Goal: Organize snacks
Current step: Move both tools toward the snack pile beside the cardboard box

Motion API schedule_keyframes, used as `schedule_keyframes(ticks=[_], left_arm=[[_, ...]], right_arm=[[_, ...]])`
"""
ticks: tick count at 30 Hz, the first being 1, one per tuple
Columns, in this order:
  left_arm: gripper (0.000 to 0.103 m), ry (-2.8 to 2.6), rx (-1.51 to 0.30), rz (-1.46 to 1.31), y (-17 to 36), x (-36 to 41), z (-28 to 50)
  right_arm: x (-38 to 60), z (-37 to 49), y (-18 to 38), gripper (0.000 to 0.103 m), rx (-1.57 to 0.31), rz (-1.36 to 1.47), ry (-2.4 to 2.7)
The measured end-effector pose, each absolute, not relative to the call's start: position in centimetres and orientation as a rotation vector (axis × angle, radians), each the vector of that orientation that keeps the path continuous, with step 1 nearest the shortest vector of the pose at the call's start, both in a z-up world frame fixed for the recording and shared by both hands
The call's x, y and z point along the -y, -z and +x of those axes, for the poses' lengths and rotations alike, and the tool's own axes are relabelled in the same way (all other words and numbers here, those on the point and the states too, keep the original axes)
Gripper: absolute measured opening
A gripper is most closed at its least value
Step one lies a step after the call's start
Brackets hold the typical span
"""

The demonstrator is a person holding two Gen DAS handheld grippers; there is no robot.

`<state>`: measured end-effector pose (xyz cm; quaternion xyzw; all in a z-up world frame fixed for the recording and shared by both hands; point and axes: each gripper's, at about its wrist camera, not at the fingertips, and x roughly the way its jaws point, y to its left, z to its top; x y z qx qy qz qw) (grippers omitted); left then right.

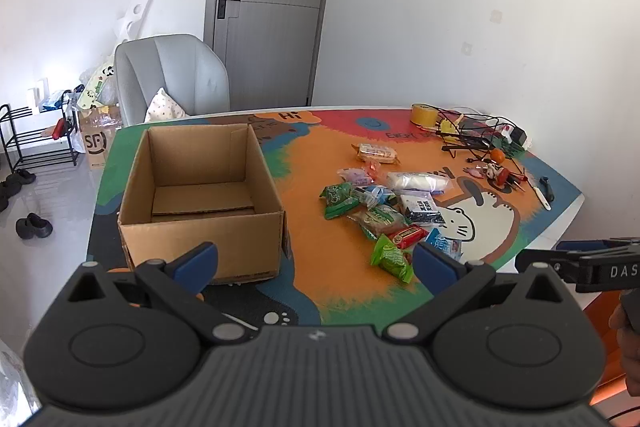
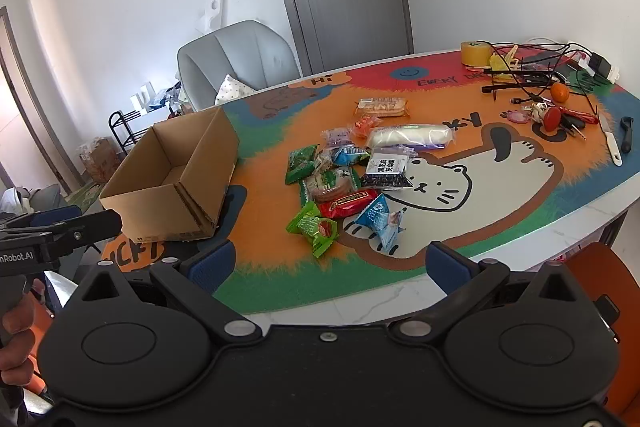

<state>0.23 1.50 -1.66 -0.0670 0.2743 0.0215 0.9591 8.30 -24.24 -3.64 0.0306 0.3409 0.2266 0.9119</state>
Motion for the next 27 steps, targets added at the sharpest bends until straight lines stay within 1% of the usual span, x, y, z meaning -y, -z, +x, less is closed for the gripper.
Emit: schedule_keyframes(ticks=[27], left_arm=[[0.103, -0.029, -0.541, -0.143, 1.60, -0.96, 0.44]], right_arm=[[24.45, 8.92, 4.33, 0.103, -0.700, 0.069, -0.450]])
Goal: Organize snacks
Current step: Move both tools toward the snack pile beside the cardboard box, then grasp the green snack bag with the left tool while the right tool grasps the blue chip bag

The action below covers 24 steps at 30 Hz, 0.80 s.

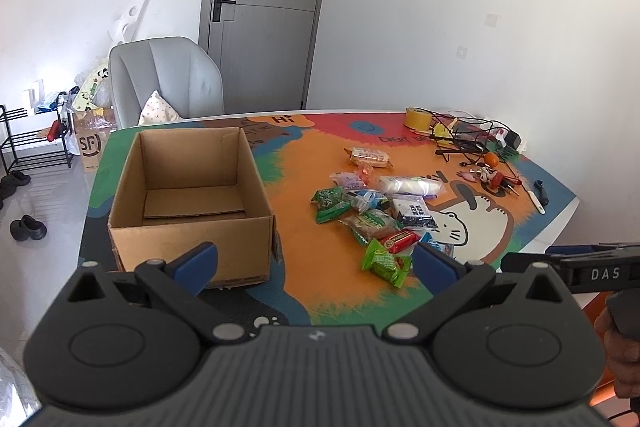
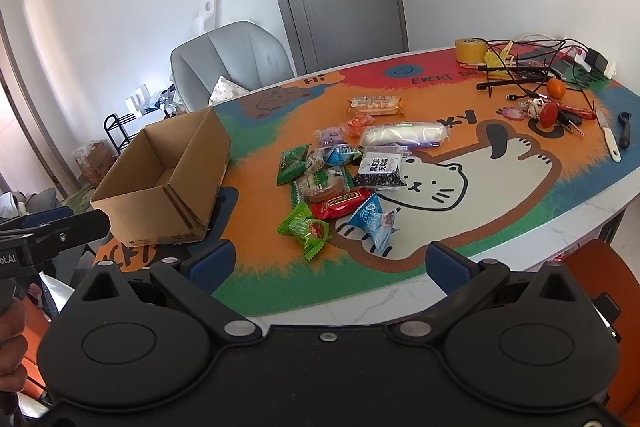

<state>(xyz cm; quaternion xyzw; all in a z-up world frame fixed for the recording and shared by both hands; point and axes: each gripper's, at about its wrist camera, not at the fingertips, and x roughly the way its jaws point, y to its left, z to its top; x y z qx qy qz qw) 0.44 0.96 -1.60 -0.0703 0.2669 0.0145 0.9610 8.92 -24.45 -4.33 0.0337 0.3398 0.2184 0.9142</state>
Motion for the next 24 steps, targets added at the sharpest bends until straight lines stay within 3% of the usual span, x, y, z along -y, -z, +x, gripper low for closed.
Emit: schedule_keyframes(ticks=[24], left_arm=[[0.102, 0.001, -0.538, -0.149, 4.4, 1.3, 5.1]], right_arm=[[25.2, 11.3, 7.9, 0.103, -0.647, 0.002, -0.443]])
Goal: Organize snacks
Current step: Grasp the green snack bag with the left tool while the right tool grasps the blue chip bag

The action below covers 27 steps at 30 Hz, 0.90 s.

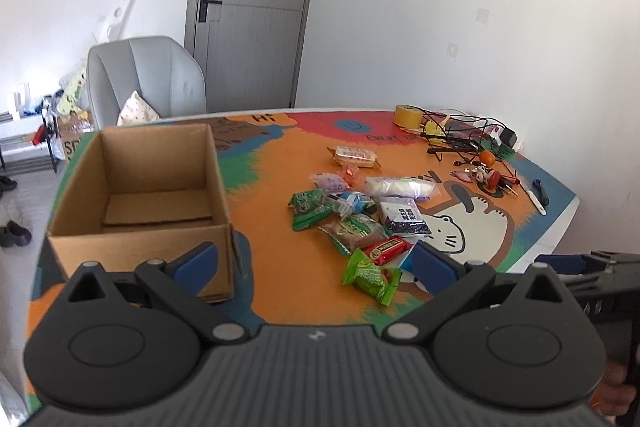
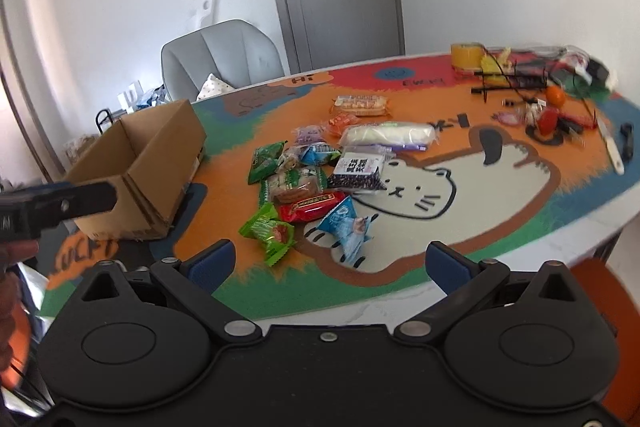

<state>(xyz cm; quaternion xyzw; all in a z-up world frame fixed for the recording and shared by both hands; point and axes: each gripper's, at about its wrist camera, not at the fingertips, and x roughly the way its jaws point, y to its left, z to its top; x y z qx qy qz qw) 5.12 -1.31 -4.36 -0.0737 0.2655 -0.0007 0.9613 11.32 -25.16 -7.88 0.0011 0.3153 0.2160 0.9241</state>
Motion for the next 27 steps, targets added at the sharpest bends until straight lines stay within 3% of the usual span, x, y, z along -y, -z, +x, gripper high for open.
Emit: schedule_keyframes(ticks=[13, 18, 23, 27], left_arm=[[0.100, 0.015, -0.564, -0.172, 7.4, 2.4, 8.6], [0.092, 0.025, -0.581, -0.178, 8.8, 3.0, 10.2], [0.076, 0.058, -0.617, -0.195, 10.3, 3.5, 11.8], [0.072, 0.073, -0.644, -0.198, 11.3, 3.8, 12.8]], right_arm=[[25.9, 13.7, 11.3, 0.103, -0.662, -0.020, -0.425], [26.2, 14.8, 12.6, 0.102, -0.669, -0.016, -0.442], [26.3, 16.5, 14.0, 0.082, -0.712, 0.013, -0.455], [26.1, 17.5, 14.4, 0.079, -0.718, 0.041, -0.476]])
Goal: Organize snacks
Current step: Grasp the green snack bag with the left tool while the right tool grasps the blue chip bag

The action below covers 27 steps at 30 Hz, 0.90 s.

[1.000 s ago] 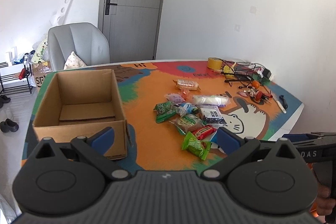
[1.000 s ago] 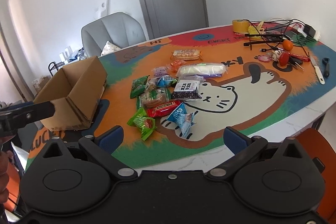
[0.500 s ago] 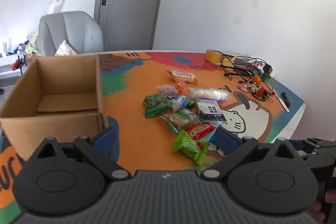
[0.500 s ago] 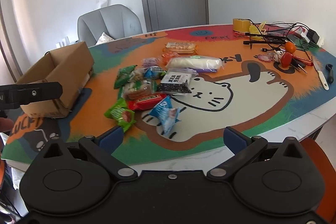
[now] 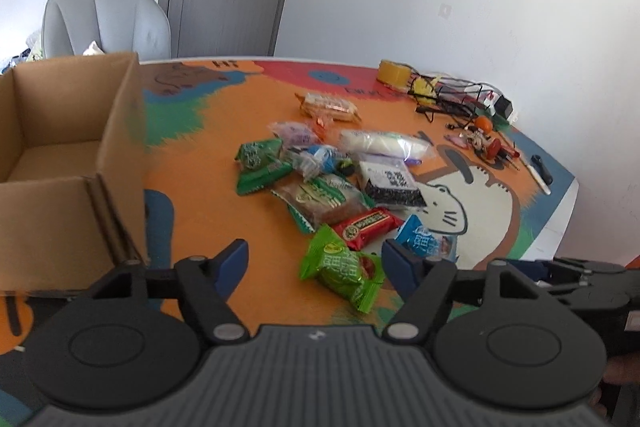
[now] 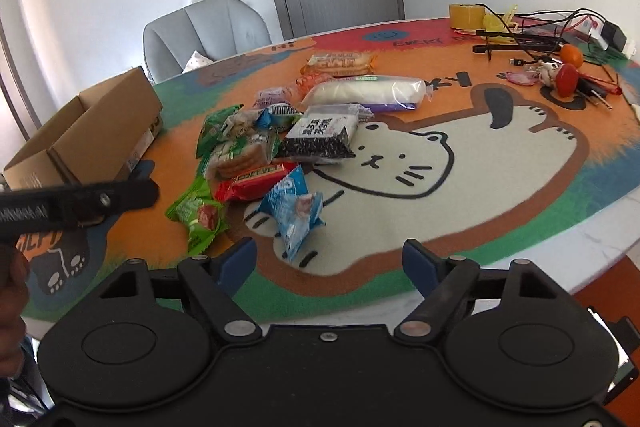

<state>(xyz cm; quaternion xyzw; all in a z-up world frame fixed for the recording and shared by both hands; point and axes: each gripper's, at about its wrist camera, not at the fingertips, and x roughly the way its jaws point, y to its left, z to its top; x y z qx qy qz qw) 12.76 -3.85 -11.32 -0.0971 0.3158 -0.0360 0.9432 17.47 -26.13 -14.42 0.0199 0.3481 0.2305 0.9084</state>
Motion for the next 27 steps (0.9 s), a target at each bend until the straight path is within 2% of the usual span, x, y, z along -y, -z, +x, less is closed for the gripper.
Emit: schedule_keyframes(ticks=[11, 18, 20, 21, 22, 23, 27], left_arm=[[0.069, 0.098, -0.707, -0.211, 13.4, 4.4, 15.3], [0.066, 0.094, -0.714, -0.173, 14.4, 5.5, 16.2], [0.059, 0.088, -0.707, -0.164, 14.5, 5.7, 16.1], [0.056, 0.090, -0.705, -0.159, 14.5, 5.8, 16.1], [0.047, 0.093, -0.701, -0.159, 14.5, 5.9, 16.0], [0.035, 0.099, -0.701, -0.159, 14.6, 6.0, 15.9], [0.031, 0.113, -0.695, -0.172, 14.5, 5.8, 15.4]], right_arm=[[26.1, 20.1, 15.1, 0.069, -0.725, 0.145, -0.552], [25.9, 21.0, 15.4, 0.054, -0.711, 0.164, -0.579], [25.8, 20.9, 15.5, 0.049, -0.701, 0.157, -0.584], [25.7, 20.8, 15.5, 0.042, -0.697, 0.153, -0.589], [25.7, 20.8, 15.6, 0.033, -0.701, 0.154, -0.602], [25.7, 20.8, 15.7, 0.032, -0.702, 0.157, -0.609], [25.9, 20.8, 15.7, 0.028, -0.706, 0.182, -0.619]])
